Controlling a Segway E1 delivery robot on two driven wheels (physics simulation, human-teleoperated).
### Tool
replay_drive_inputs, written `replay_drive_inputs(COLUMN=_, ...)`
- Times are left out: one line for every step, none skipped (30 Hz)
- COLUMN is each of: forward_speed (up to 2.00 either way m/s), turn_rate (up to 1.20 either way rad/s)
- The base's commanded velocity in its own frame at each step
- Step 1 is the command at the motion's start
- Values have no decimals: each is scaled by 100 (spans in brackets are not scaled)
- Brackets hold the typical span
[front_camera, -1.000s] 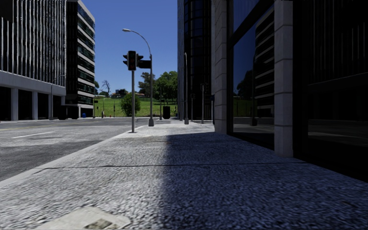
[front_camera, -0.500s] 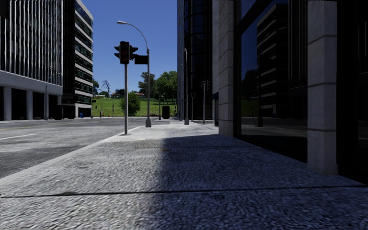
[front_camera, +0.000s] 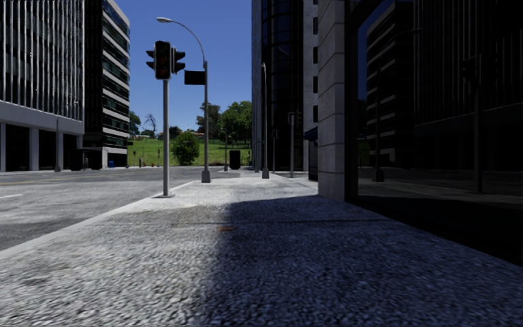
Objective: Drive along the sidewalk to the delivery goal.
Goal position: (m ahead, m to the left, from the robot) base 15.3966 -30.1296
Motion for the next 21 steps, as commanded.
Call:
replay_drive_inputs(forward_speed=200, turn_rate=0)
replay_drive_inputs(forward_speed=200, turn_rate=0)
replay_drive_inputs(forward_speed=200, turn_rate=0)
replay_drive_inputs(forward_speed=200, turn_rate=0)
replay_drive_inputs(forward_speed=200, turn_rate=0)
replay_drive_inputs(forward_speed=200, turn_rate=0)
replay_drive_inputs(forward_speed=200, turn_rate=0)
replay_drive_inputs(forward_speed=200, turn_rate=0)
replay_drive_inputs(forward_speed=200, turn_rate=0)
replay_drive_inputs(forward_speed=200, turn_rate=0)
replay_drive_inputs(forward_speed=200, turn_rate=0)
replay_drive_inputs(forward_speed=200, turn_rate=0)
replay_drive_inputs(forward_speed=200, turn_rate=0)
replay_drive_inputs(forward_speed=200, turn_rate=0)
replay_drive_inputs(forward_speed=200, turn_rate=0)
replay_drive_inputs(forward_speed=200, turn_rate=0)
replay_drive_inputs(forward_speed=200, turn_rate=0)
replay_drive_inputs(forward_speed=200, turn_rate=0)
replay_drive_inputs(forward_speed=200, turn_rate=0)
replay_drive_inputs(forward_speed=200, turn_rate=0)
replay_drive_inputs(forward_speed=200, turn_rate=0)
